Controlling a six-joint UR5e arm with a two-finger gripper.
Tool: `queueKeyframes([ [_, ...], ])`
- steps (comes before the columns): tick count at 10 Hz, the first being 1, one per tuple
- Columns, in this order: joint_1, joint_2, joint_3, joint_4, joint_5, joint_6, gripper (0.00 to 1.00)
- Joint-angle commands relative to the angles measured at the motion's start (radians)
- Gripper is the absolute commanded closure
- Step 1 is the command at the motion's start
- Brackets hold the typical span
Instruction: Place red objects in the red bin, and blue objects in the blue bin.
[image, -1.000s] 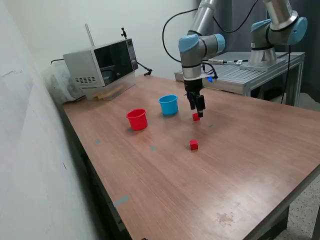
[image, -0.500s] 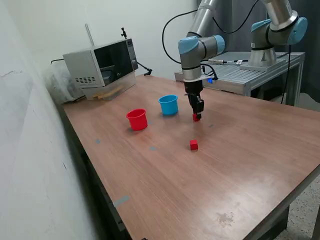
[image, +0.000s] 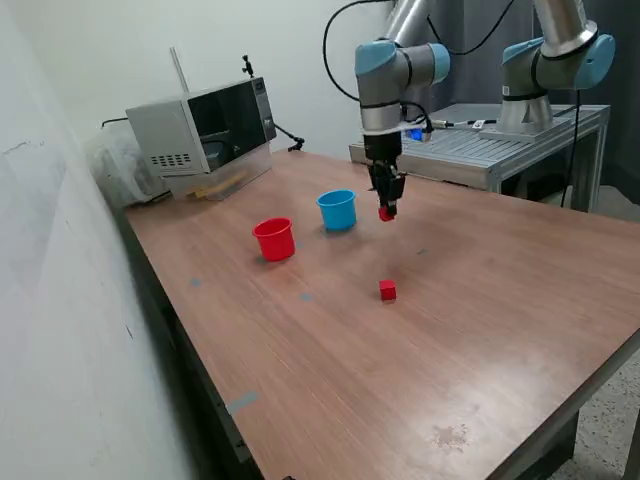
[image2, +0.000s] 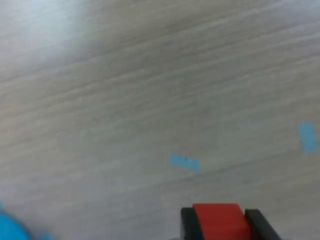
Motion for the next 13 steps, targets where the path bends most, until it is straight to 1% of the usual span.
queueKeyframes([
  [1, -0.001, -0.12, -0.026, 0.076, -0.003, -0.05, 1.0],
  [2, -0.001, -0.134, -0.067, 0.105, -0.006, -0.05, 1.0],
  [4, -0.006, -0.112, -0.15, 0.111, -0.008, -0.051, 1.0],
  [5, -0.011, -0.074, -0.216, 0.113, -0.009, -0.05, 1.0],
  [6, -0.015, -0.023, -0.28, 0.114, -0.018, -0.051, 1.0],
  [7, -0.044, 0.034, -0.338, 0.114, -0.061, -0.05, 1.0],
  [8, -0.067, 0.087, -0.389, 0.116, -0.081, -0.05, 1.0],
  [11, -0.144, 0.212, -0.51, 0.119, -0.081, -0.051, 1.0],
  [13, -0.164, 0.266, -0.55, 0.117, -0.081, -0.059, 1.0],
])
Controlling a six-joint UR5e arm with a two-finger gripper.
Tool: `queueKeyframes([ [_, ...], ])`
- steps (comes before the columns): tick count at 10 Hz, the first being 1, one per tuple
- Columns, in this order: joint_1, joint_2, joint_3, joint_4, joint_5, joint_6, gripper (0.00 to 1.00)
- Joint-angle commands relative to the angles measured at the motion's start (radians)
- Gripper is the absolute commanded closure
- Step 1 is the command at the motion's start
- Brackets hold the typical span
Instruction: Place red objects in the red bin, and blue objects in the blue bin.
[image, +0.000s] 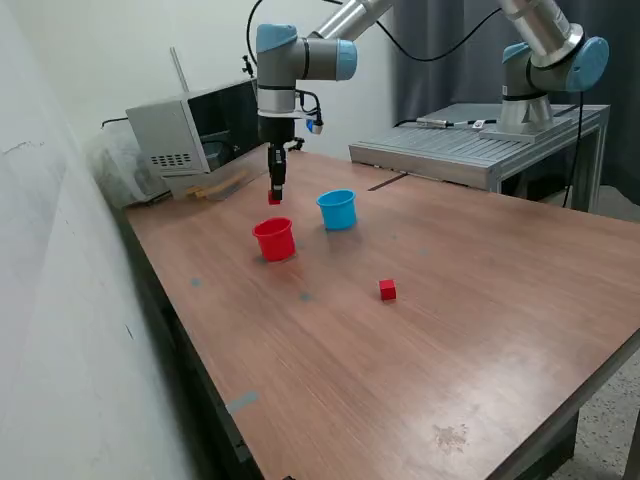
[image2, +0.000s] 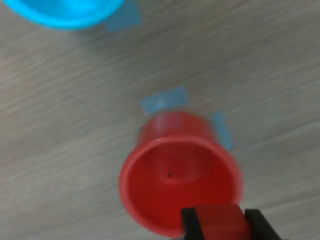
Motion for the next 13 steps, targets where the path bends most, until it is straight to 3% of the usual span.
queueKeyframes([
  [1, -0.02, 0.065, -0.049, -0.001, 0.001, -0.003, 1.0],
  [5, -0.025, 0.075, -0.043, -0.007, 0.004, -0.005, 1.0],
  [6, -0.025, 0.073, -0.043, -0.007, 0.004, -0.02, 0.0],
  [8, -0.022, 0.061, -0.039, -0.003, 0.004, -0.045, 0.0],
  [11, -0.005, -0.073, 0.064, 0.001, 0.011, -0.065, 0.0],
  [12, 0.053, -0.159, 0.127, 0.002, 0.018, -0.106, 0.0],
  [13, 0.113, -0.202, 0.172, 0.019, 0.053, -0.254, 0.0],
])
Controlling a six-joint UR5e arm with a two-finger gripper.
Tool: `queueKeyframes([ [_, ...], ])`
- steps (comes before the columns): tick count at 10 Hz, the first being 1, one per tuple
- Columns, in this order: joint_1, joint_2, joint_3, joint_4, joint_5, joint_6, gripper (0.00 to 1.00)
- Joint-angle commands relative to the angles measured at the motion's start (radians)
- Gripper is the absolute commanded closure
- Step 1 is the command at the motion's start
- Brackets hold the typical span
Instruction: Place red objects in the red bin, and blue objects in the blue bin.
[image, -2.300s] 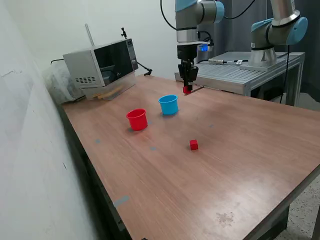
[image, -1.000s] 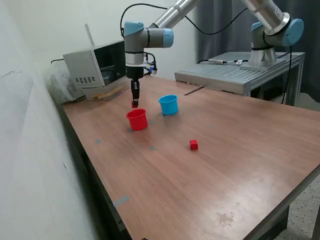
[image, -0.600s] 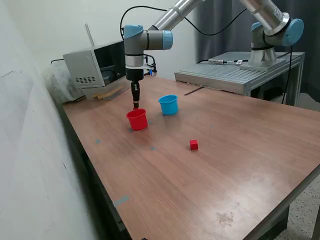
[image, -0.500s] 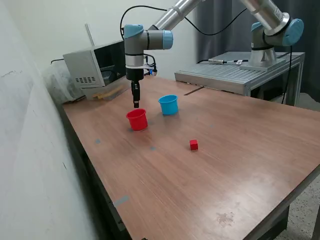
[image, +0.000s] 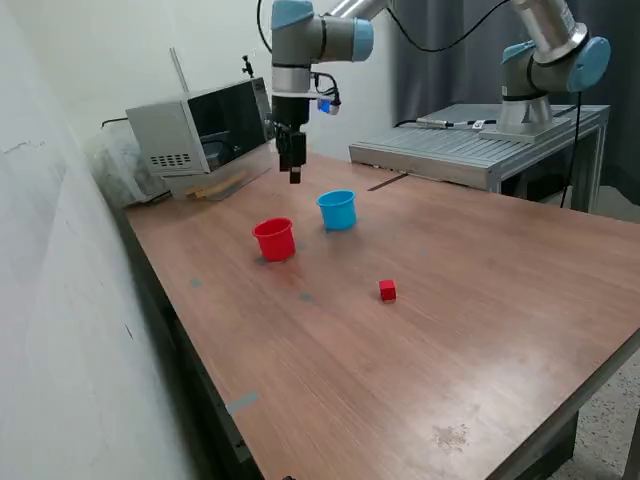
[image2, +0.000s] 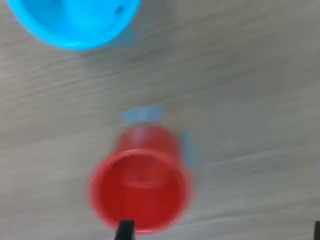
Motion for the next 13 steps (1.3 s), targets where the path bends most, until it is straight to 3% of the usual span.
queueKeyframes([
  [1, 0.123, -0.118, 0.097, 0.05, 0.069, -0.257, 0.0],
  [5, 0.257, -0.172, 0.161, 0.061, 0.065, -0.229, 0.0],
  [7, 0.365, -0.187, 0.175, 0.107, 0.056, 0.003, 0.0],
  [9, 0.406, -0.158, 0.101, 0.135, 0.054, 0.242, 0.0],
  [11, 0.415, -0.06, -0.014, 0.141, -0.005, 0.403, 0.0],
  [13, 0.414, 0.056, -0.126, 0.14, -0.058, 0.477, 0.0],
])
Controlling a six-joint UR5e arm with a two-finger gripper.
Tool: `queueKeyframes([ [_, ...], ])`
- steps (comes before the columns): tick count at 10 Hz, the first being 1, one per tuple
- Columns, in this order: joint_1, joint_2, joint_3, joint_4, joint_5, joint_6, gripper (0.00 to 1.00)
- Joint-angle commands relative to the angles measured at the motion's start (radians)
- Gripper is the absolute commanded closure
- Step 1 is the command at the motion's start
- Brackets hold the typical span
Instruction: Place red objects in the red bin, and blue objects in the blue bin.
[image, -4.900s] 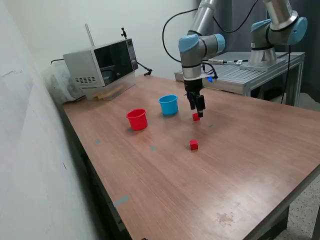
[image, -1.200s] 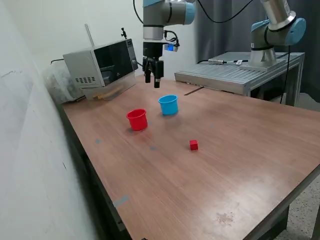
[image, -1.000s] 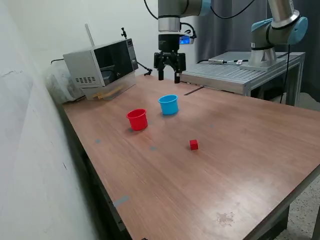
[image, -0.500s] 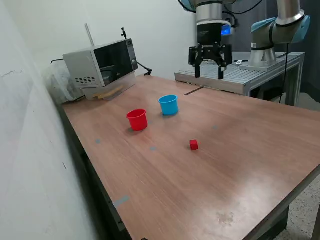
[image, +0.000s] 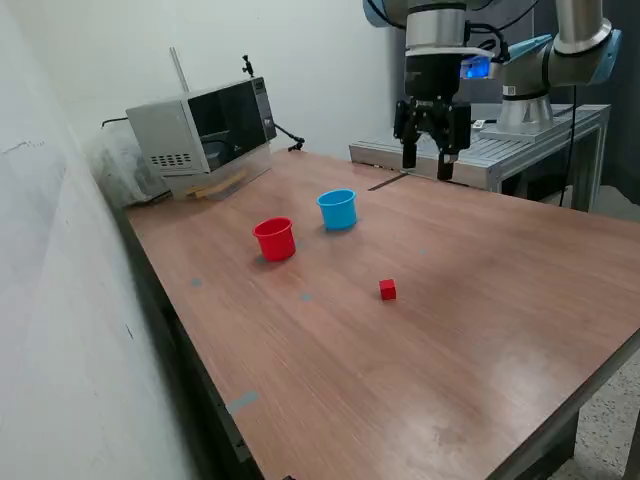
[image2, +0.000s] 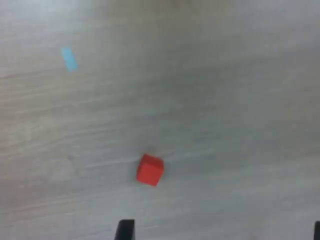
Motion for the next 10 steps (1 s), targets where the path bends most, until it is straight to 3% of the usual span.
queueKeyframes([
  [1, -0.004, 0.155, -0.139, 0.0, -0.067, 0.109, 0.0],
  [4, -0.041, 0.29, -0.184, -0.016, -0.075, 0.138, 0.0],
  [10, -0.116, 0.349, -0.151, -0.061, -0.075, 0.151, 0.0],
])
